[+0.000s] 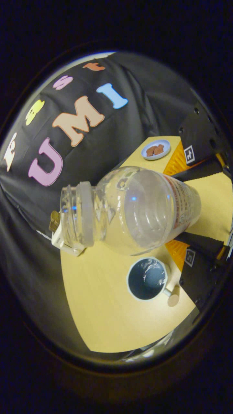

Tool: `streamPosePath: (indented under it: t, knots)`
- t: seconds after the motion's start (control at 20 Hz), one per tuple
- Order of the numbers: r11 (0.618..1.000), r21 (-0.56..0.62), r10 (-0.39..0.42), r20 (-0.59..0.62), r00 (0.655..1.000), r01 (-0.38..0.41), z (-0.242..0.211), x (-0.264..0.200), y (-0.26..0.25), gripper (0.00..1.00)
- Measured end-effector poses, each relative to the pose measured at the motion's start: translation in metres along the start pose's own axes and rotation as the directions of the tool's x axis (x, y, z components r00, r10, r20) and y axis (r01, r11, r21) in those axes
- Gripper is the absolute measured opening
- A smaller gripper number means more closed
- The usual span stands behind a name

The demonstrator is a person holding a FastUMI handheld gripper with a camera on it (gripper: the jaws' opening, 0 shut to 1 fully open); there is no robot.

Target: Take the bottle from table, then pour the juice into the cup, finally place the bottle on the coaster

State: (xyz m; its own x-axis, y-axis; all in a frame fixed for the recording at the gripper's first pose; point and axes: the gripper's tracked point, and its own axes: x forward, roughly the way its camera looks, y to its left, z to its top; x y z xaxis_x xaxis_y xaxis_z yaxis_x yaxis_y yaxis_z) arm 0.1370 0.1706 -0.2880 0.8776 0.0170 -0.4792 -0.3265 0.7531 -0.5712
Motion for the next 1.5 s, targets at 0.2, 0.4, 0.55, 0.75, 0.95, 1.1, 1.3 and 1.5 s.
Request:
streamPosePath:
  t: [0.2,0.4,0.55,0.75,0.95,1.1,1.3,1.5]
  knots:
    - [0.975,0.198,0.088,0.079,0.993,-0.102,0.018,0.02,-0.001,0.79]
    - [0.899,0.4,0.123,0.153,0.98,-0.176,0.04,0.05,-0.014,0.79]
    - [0.829,0.524,0.103,0.202,0.974,-0.196,0.052,0.08,-0.024,0.79]
    - [0.776,0.601,0.054,0.239,0.97,-0.191,0.06,0.118,-0.037,0.79]
    - [0.742,0.643,0.036,0.241,0.97,-0.187,0.039,0.151,-0.029,0.79]
    - [0.745,0.648,0.024,0.21,0.977,-0.158,0.022,0.167,-0.022,0.79]
    - [0.766,0.629,0.024,0.177,0.984,-0.132,0.009,0.177,-0.019,0.79]
    - [0.777,0.621,0.016,0.149,0.989,-0.106,-0.001,0.184,-0.017,0.79]
